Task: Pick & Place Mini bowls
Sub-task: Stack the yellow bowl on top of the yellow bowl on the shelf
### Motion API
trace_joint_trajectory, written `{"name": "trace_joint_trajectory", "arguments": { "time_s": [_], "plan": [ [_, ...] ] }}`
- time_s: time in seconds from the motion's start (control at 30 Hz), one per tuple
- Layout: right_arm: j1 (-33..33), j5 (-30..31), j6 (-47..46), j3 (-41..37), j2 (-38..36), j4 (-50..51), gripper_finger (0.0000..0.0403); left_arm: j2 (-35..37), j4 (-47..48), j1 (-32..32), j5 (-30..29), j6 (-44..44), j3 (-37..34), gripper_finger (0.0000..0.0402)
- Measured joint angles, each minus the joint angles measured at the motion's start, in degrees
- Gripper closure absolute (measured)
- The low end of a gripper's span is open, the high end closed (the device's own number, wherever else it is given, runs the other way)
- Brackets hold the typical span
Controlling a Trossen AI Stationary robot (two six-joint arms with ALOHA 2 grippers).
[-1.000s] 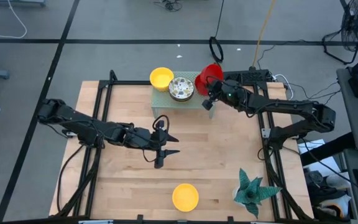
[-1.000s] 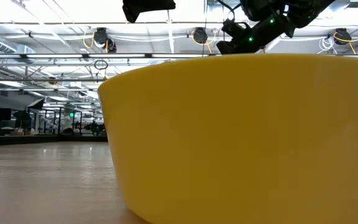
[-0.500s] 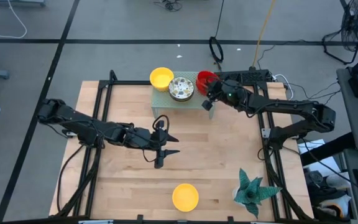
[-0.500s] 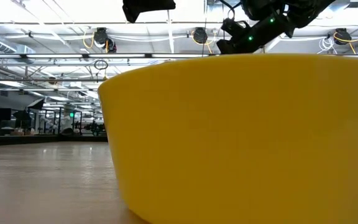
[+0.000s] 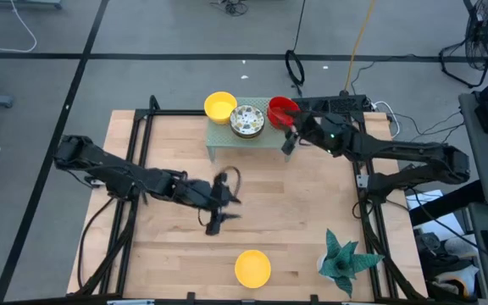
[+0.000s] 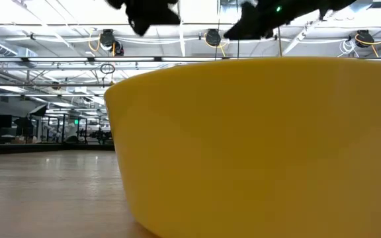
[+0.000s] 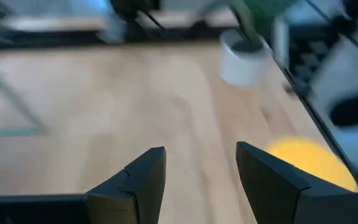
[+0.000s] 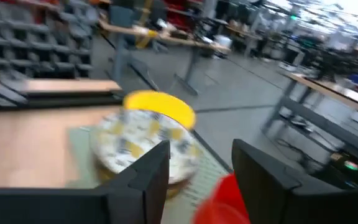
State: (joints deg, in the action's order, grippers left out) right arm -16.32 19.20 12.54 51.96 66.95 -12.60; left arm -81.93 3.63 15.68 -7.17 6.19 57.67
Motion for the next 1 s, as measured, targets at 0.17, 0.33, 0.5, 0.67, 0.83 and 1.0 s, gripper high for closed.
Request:
{"name": "trace_joint_trajectory", "arguments": {
  "time_s": [0.17, 0.33, 0.5, 0.67, 0.83, 1.0],
  "plan": [
    [5.8, -4.4, -4.2, 0.0, -3.6, 4.6, 0.0244, -6.3, -0.2, 3.4, 6.2, -2.2, -0.1, 0.0201],
    [11.8, -9.2, -11.2, 0.0, -4.9, 6.7, 0.0252, -10.5, -0.6, 6.5, 6.2, -3.2, -0.1, 0.0201],
    [17.7, -14.6, -17.7, 0.0, -4.9, 8.3, 0.0254, -12.9, -0.7, 9.7, 7.1, -6.0, 0.0, 0.0201],
    [23.8, -14.8, -22.0, -0.8, -4.9, 8.2, 0.0254, -15.3, -2.9, 12.8, 4.8, -12.3, 0.0, 0.0201],
    [27.9, -14.4, -25.3, -2.1, -4.9, 6.4, 0.0254, -18.5, -9.1, 15.2, 2.7, -20.6, 0.0, 0.0201],
    [30.9, -8.3, -27.5, -2.9, -4.9, 6.4, 0.0255, -21.5, -11.1, 16.9, 2.7, -24.1, 0.2, 0.0201]
  ]
}}
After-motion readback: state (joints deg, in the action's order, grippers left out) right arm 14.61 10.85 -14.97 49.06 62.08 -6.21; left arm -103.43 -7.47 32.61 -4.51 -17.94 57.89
